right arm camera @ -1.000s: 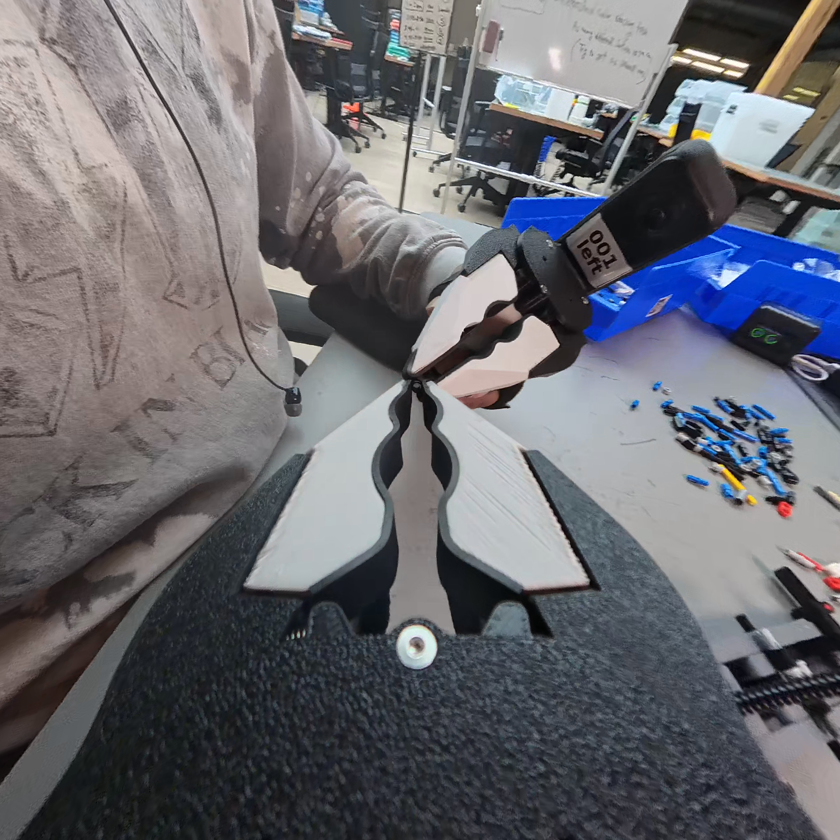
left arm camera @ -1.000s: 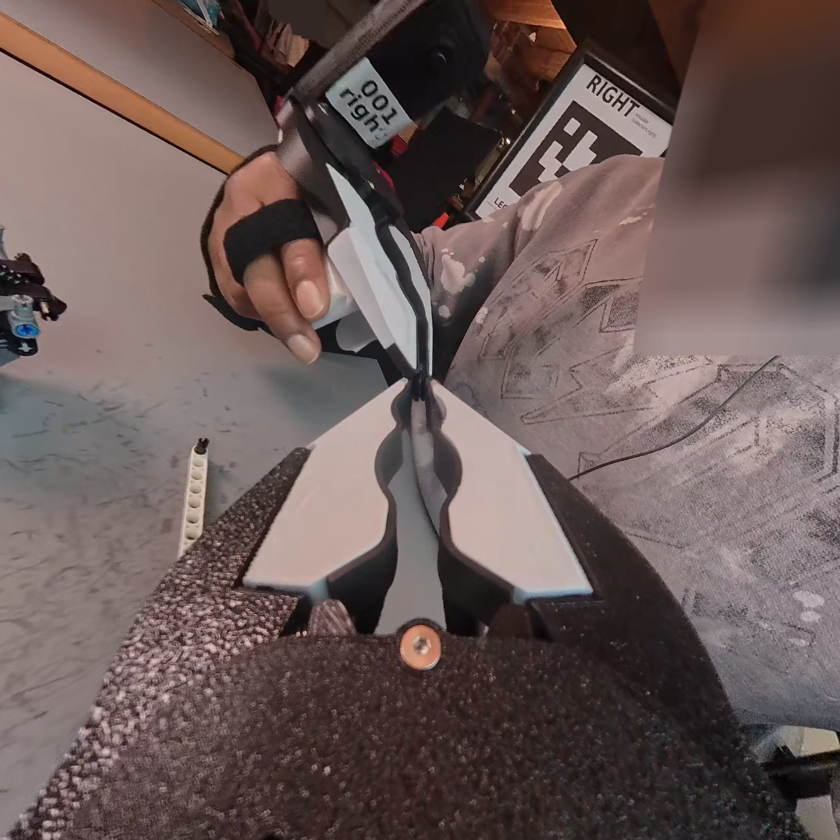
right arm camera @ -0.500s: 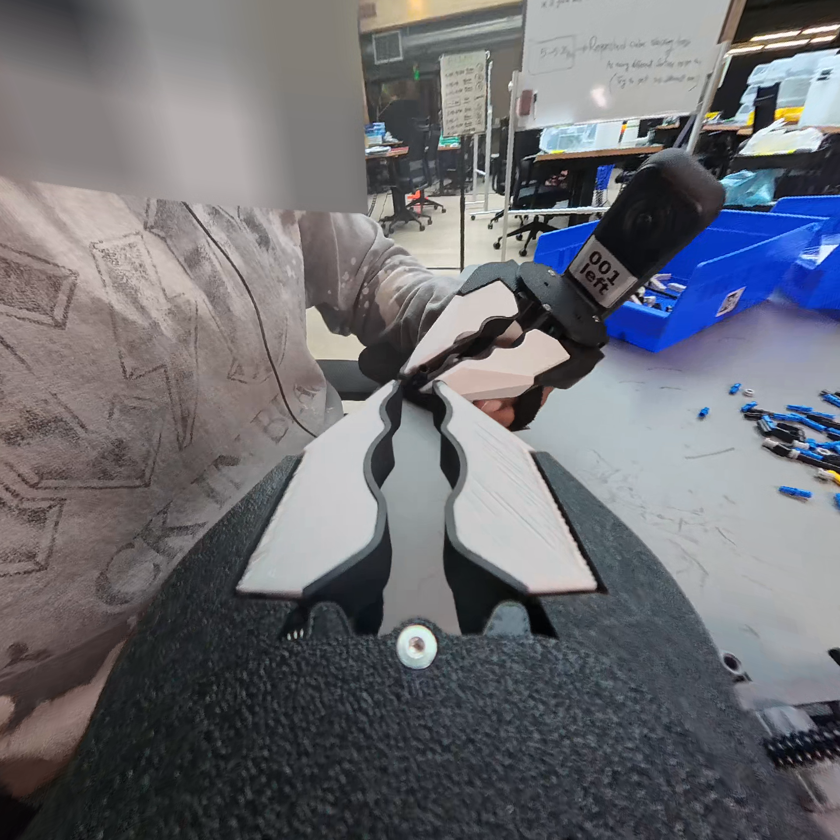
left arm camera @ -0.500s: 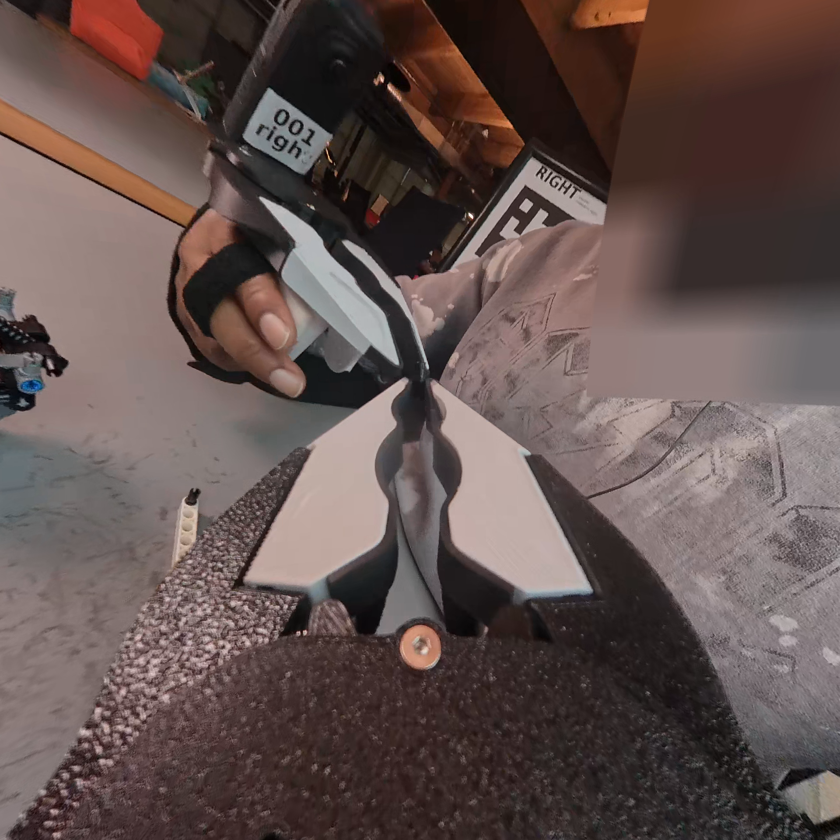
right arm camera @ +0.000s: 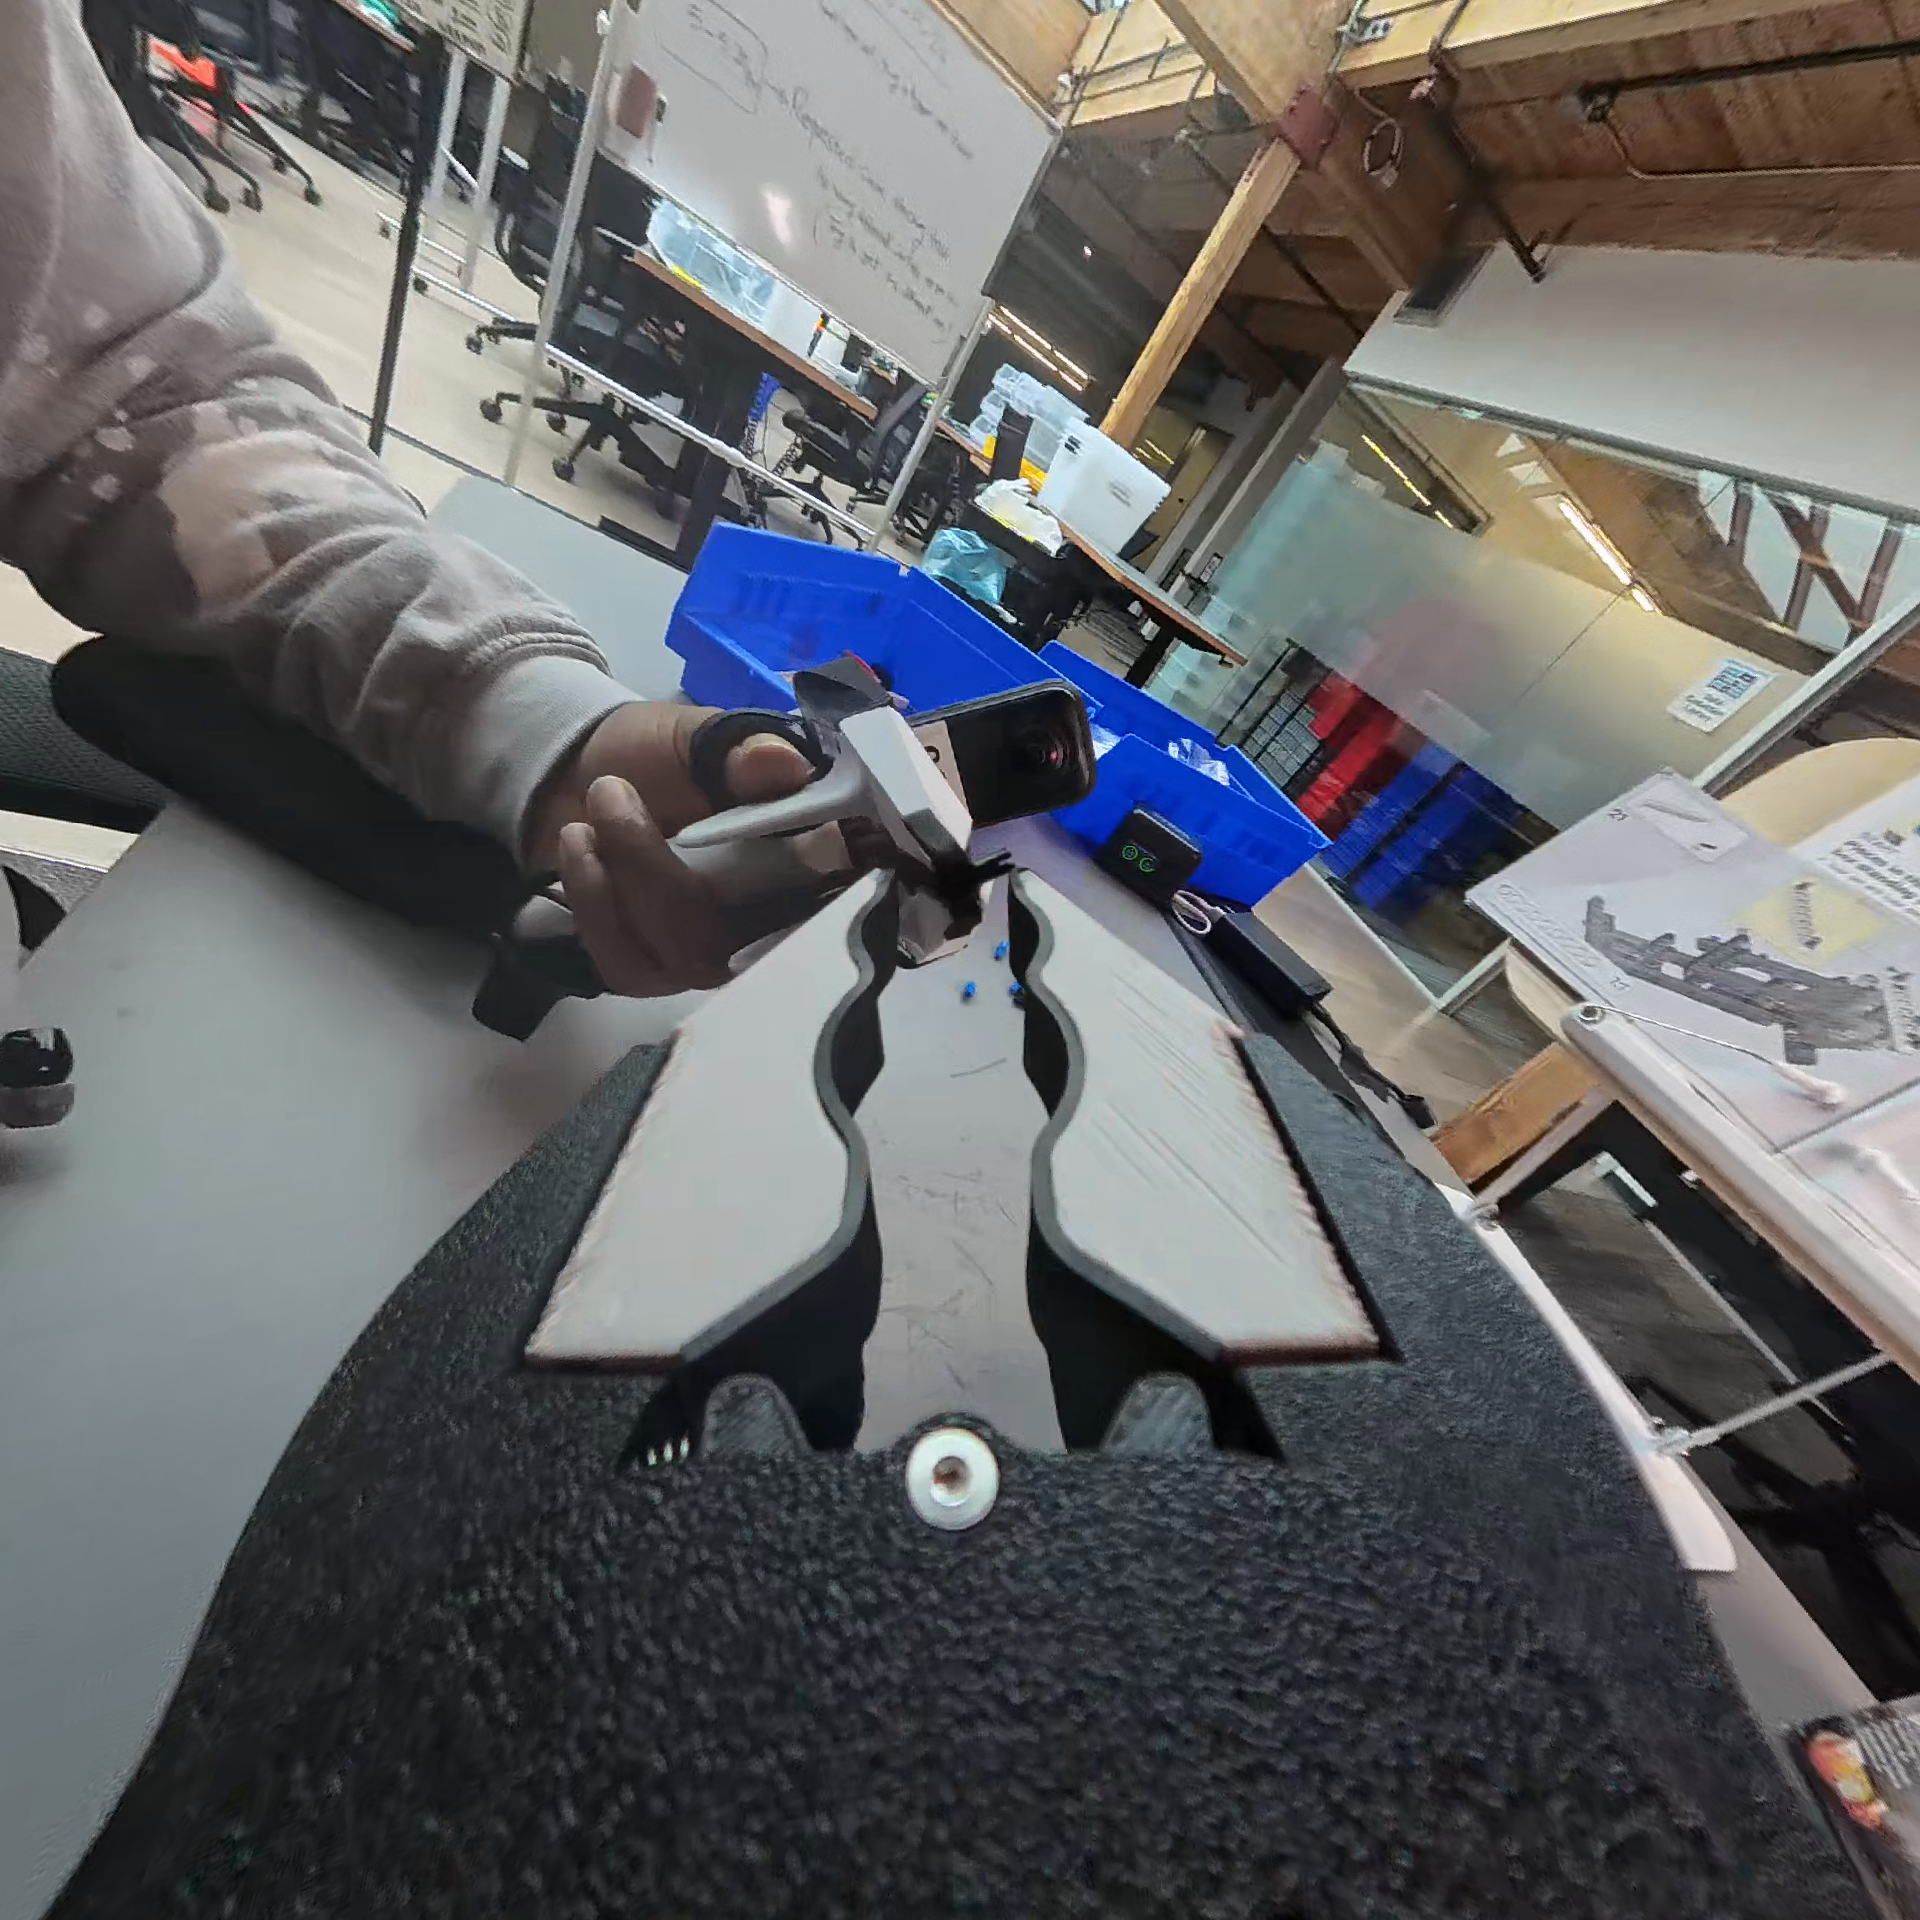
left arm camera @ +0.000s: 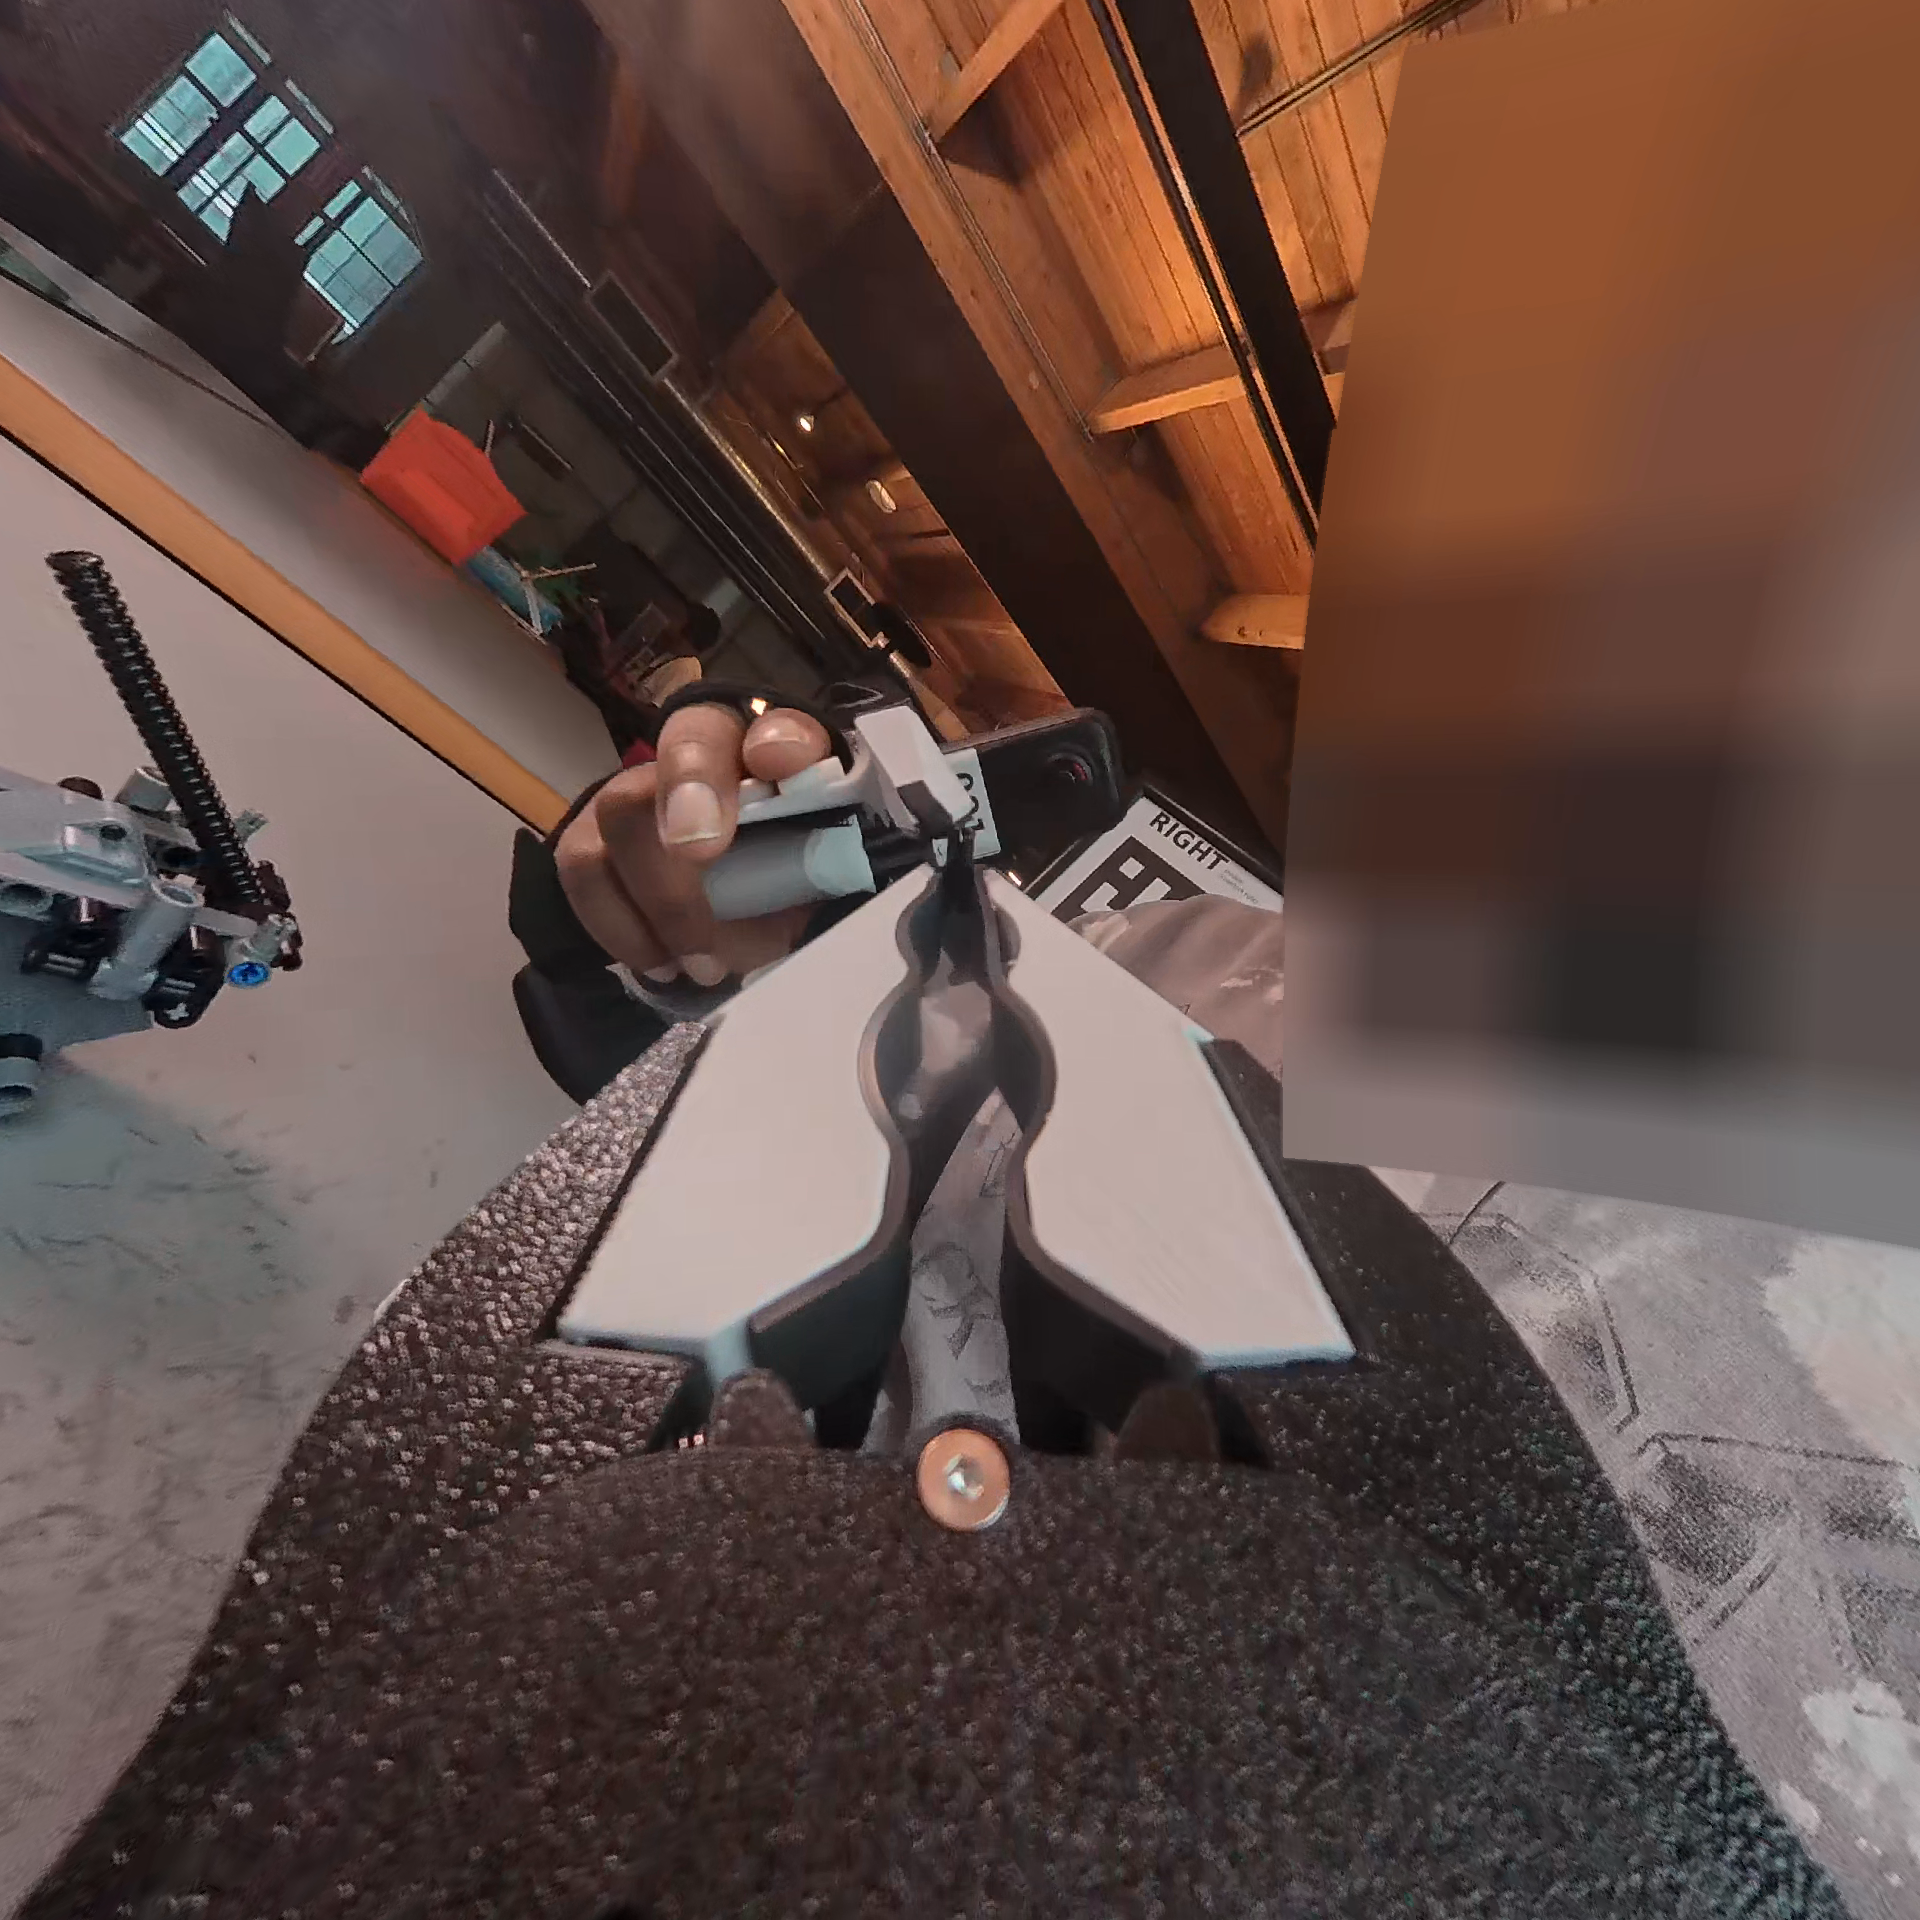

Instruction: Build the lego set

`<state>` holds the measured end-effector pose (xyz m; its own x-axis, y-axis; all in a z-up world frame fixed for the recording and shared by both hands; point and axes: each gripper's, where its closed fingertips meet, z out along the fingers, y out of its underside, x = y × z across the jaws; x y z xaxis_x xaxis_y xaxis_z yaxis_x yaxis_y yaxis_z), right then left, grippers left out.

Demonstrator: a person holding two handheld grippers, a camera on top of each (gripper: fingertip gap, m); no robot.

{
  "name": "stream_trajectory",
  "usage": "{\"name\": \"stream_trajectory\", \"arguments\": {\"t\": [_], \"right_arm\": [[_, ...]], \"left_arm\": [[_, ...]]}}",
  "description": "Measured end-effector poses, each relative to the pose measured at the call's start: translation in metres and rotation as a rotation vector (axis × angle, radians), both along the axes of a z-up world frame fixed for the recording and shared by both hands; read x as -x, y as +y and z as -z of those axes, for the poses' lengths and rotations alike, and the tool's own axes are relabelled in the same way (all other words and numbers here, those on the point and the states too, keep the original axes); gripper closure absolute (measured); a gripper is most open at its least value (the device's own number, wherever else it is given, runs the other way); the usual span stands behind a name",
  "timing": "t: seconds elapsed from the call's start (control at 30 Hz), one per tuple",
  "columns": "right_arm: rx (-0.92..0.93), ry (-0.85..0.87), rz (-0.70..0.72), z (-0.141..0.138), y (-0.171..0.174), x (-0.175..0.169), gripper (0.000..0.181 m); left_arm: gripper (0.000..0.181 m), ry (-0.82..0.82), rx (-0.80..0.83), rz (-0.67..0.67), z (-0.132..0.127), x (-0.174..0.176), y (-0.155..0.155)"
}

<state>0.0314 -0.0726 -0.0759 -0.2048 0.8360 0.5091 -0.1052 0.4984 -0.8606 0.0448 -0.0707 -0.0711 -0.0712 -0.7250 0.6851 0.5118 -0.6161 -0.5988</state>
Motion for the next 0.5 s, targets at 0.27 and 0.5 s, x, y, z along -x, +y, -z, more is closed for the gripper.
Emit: {"name": "stream_trajectory", "arguments": {"t": [0.27, 0.5], "right_arm": [[0.003, -0.023, -0.039, 0.004, -0.002, -0.003, 0.172], [0.037, -0.046, -0.082, 0.003, 0.001, -0.011, 0.173]], "left_arm": [[0.176, -0.002, 0.028, 0.023, 0.003, -0.004, -0.002], [0.172, 0.006, 0.063, 0.02, 0.007, 0.0, 0.001]]}}
